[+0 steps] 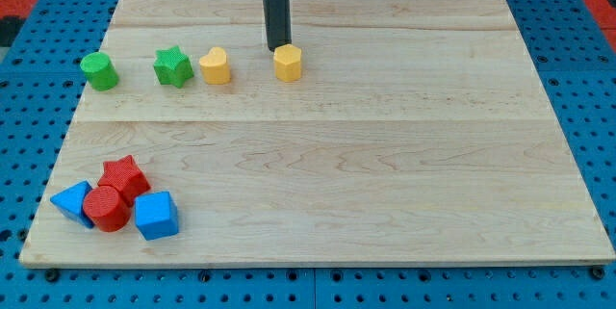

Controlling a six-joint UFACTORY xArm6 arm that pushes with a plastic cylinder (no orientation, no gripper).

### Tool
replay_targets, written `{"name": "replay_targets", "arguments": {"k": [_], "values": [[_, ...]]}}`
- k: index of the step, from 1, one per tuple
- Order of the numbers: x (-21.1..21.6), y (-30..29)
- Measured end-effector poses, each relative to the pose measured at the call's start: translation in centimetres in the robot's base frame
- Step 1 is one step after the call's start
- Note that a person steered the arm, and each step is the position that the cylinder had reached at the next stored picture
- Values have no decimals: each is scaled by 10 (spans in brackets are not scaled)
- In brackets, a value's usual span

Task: Push the blue cube up a bit

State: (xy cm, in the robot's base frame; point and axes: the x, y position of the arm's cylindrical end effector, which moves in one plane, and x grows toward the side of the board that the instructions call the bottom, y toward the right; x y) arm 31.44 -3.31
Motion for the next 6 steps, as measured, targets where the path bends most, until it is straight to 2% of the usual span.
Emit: {"name": "replay_targets", "arguments": {"k": [2,3,4,6], "values": [[-7,23],[-9,82],[-9,118],[-6,121]]}}
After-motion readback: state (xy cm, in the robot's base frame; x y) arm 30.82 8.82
